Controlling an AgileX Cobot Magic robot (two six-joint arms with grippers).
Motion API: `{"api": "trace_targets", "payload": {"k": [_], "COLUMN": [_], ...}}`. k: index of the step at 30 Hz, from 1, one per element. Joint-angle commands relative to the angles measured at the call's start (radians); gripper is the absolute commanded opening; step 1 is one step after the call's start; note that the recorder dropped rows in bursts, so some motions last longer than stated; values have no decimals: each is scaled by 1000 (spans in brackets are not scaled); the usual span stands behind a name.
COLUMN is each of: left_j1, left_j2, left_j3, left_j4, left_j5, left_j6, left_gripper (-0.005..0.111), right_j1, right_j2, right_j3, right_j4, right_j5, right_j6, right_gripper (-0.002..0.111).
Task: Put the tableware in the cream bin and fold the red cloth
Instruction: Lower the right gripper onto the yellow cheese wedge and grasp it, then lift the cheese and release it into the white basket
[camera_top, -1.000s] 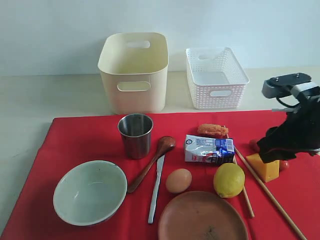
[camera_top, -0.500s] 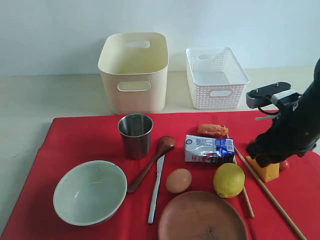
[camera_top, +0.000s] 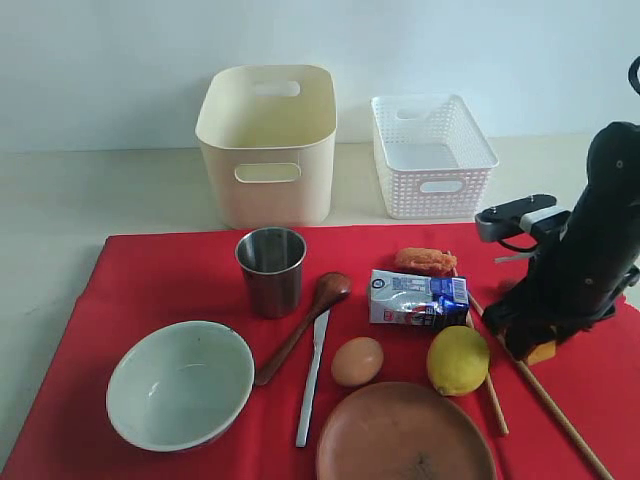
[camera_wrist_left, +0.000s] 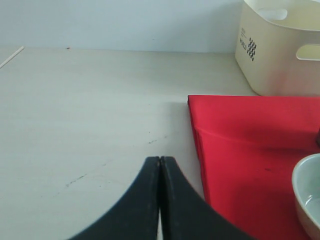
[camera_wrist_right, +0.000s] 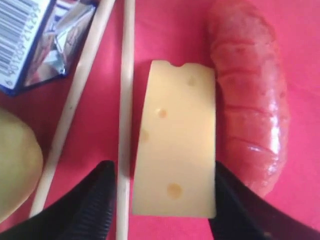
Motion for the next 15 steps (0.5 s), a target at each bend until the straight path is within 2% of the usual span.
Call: {"api": "trace_targets", "payload": {"k": [1,6,15], "left_j1": [1,1,1], "left_j2": [-7,-7,-7], "left_j3": [3,3,3], "left_j4": [0,0,0], "left_j5": [-13,-13,-13], "left_j6": [4,4,4], "left_gripper": [0,0,0], "right_j1": [2,2,2], "right_j2": [4,4,-10], "right_j3": [-48,-107,-178], "right_j4": [0,0,0], "right_j5": [86,188,274], "right_j6": [31,38,41], "right_gripper": [36,0,0]}}
